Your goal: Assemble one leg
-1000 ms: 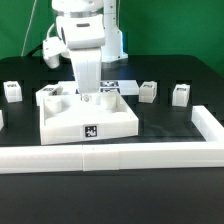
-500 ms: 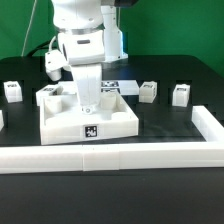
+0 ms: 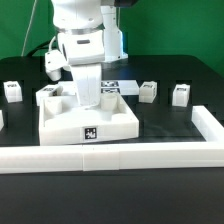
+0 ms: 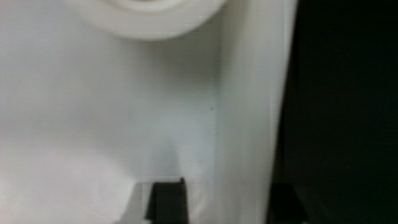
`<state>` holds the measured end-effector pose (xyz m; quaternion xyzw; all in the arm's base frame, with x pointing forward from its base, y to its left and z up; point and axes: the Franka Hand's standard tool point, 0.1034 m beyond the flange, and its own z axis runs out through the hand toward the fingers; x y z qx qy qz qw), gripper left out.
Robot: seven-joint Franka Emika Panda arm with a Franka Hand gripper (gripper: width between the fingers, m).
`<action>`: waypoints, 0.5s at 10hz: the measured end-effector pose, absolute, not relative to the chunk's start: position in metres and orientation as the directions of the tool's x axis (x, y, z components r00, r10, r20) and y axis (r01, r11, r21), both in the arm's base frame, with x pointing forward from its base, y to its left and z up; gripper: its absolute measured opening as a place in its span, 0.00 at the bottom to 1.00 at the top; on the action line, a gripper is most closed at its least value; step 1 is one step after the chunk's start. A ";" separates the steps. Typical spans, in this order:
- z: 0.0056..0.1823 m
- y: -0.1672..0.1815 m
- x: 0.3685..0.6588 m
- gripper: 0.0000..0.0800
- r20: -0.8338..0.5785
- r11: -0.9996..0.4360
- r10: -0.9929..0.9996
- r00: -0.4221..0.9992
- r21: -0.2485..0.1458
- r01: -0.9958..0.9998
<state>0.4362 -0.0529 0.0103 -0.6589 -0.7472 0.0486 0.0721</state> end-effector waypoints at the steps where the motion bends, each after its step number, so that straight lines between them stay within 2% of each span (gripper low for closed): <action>1: 0.011 -0.053 0.438 0.09 0.042 0.126 0.992 -0.121 -0.159 0.979; 5: 0.012 -0.054 0.440 0.09 0.041 0.126 0.992 -0.121 -0.153 0.980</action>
Offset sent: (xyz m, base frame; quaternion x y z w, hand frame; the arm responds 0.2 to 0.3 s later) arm 0.0000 0.0000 0.0000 0.0000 0.0000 0.0000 1.0000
